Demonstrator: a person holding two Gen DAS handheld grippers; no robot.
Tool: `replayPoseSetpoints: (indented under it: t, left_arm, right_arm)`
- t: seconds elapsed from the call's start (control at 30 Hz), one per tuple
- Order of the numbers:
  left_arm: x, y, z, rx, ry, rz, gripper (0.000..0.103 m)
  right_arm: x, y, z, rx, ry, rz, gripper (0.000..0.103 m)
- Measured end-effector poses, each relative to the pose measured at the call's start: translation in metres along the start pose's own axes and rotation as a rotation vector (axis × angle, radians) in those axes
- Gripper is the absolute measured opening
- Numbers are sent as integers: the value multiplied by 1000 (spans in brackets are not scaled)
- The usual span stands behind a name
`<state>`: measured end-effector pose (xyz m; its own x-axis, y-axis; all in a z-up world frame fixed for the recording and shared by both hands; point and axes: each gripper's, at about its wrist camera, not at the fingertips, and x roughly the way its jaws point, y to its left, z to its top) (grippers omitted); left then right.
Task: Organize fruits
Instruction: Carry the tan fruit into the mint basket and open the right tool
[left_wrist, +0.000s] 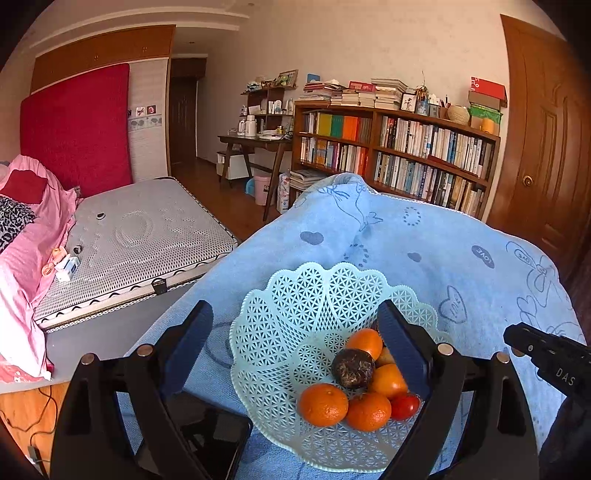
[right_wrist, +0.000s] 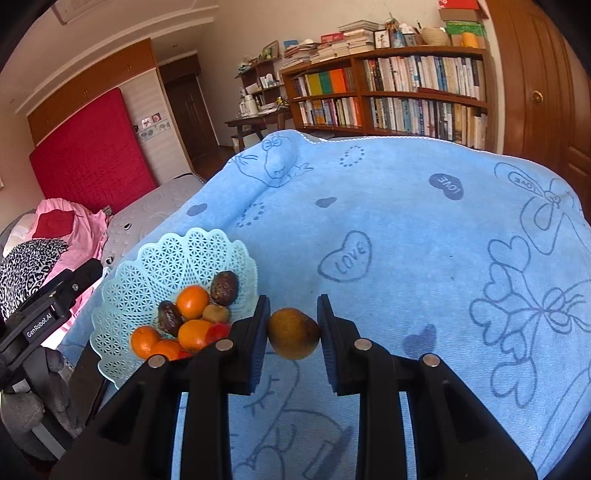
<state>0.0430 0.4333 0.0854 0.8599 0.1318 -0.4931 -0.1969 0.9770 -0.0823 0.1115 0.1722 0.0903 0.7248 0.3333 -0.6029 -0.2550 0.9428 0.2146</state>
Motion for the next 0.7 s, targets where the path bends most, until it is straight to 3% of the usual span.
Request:
replayPoseSetpoints:
  t: [0.27,0.53,0.6,0.7]
  left_arm:
    - [-3,14,0,-21,-2,2,92]
    - [0,24,-2,-53,11,12,98]
    - [1,25,-2,-58,13,12,98]
    - [2,26,-3,-67,21,12,99]
  right_arm:
    - [26,54,11,-53,15,68,27]
    - [37,65,14,-31,41,105,28]
    - [36,62,12,-19,43,99,37]
    - [33,54,9,-1,36,86,42]
